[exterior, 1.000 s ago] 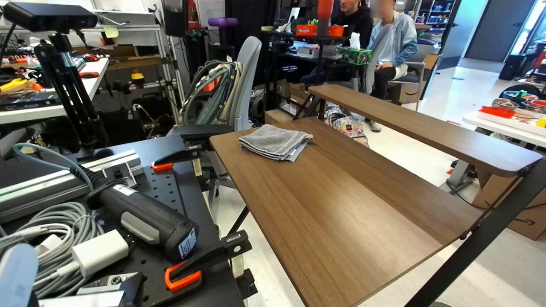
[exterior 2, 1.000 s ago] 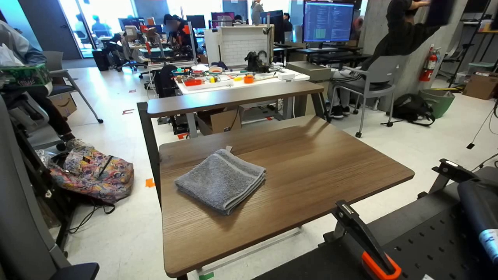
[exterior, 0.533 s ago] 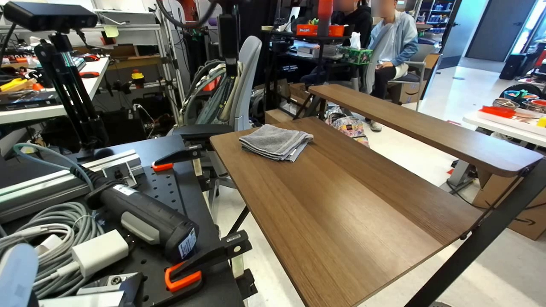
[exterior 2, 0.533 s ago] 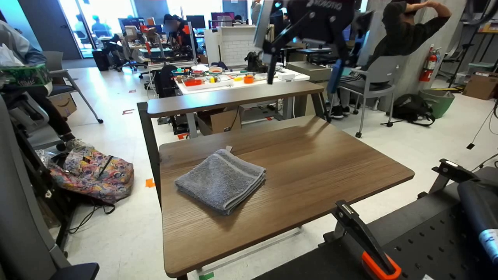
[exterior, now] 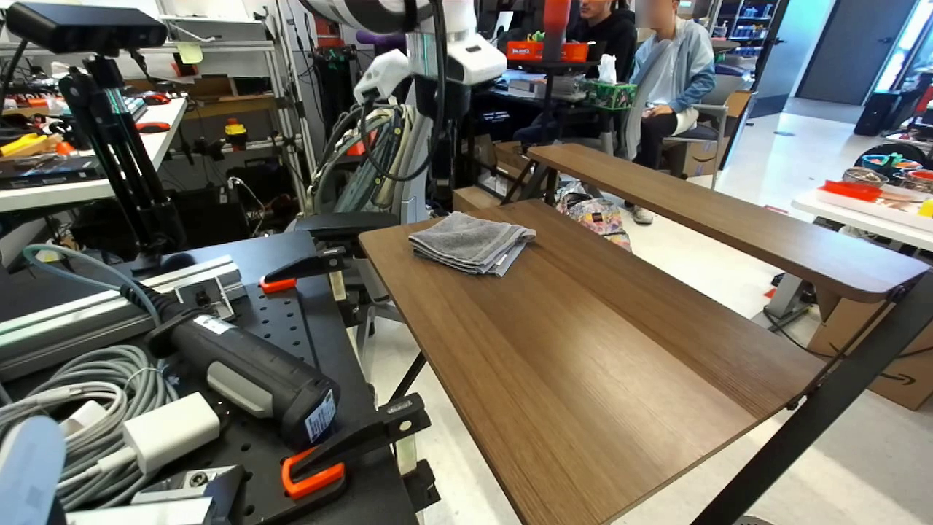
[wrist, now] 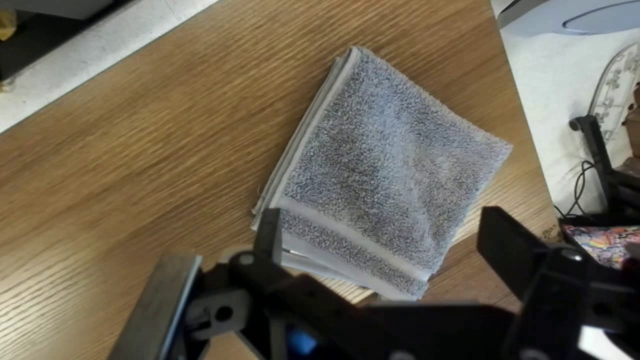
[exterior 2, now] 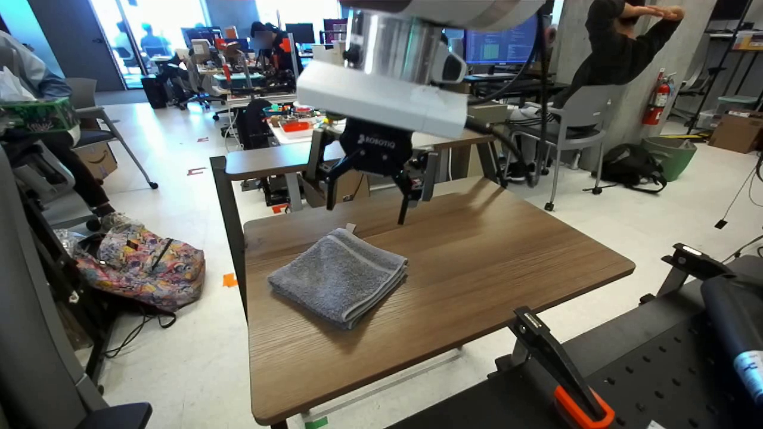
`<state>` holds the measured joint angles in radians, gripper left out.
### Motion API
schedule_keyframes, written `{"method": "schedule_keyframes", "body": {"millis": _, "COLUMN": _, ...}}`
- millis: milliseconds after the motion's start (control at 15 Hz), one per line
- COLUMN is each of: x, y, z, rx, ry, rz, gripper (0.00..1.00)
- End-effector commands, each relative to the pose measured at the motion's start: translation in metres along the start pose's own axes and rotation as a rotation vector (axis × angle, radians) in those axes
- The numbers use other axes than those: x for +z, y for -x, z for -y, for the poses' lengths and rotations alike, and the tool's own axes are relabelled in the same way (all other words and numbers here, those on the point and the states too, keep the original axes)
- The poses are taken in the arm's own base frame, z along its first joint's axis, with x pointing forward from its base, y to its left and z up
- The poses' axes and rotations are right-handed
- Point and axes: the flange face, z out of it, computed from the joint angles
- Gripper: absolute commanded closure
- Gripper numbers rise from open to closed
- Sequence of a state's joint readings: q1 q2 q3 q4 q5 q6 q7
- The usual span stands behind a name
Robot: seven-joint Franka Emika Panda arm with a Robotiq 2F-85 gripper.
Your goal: Move the towel to the right
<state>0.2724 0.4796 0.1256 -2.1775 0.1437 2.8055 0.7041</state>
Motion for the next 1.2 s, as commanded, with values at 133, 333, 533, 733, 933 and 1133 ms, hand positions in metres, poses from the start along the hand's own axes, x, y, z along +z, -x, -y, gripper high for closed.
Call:
{"method": "schedule_keyframes", "body": {"millis": 133, "x": 0.075, "y": -0.026, "z": 0.041, "rx": 0.048, "ry": 0.009, "rz": -0.008, "gripper": 0.00}}
{"method": "schedule_keyframes", "body": {"millis": 333, "x": 0.102, "y": -0.034, "z": 0.056, "rx": 0.061, "ry": 0.001, "rz": -0.011, "gripper": 0.00}}
{"method": "schedule_keyframes", "body": {"millis": 533, "x": 0.122, "y": -0.040, "z": 0.063, "rx": 0.061, "ry": 0.005, "rz": -0.020, "gripper": 0.00}}
{"method": "schedule_keyframes", "body": {"millis": 733, "x": 0.137, "y": -0.049, "z": 0.063, "rx": 0.073, "ry": 0.016, "rz": -0.025, "gripper": 0.00}}
{"method": "schedule_keyframes", "body": {"millis": 933, "x": 0.147, "y": -0.060, "z": 0.055, "rx": 0.082, "ry": 0.038, "rz": -0.035, "gripper": 0.00}}
{"method": "schedule_keyframes", "body": {"millis": 1133, "x": 0.147, "y": -0.073, "z": 0.043, "rx": 0.093, "ry": 0.059, "rz": -0.039, "gripper": 0.00}}
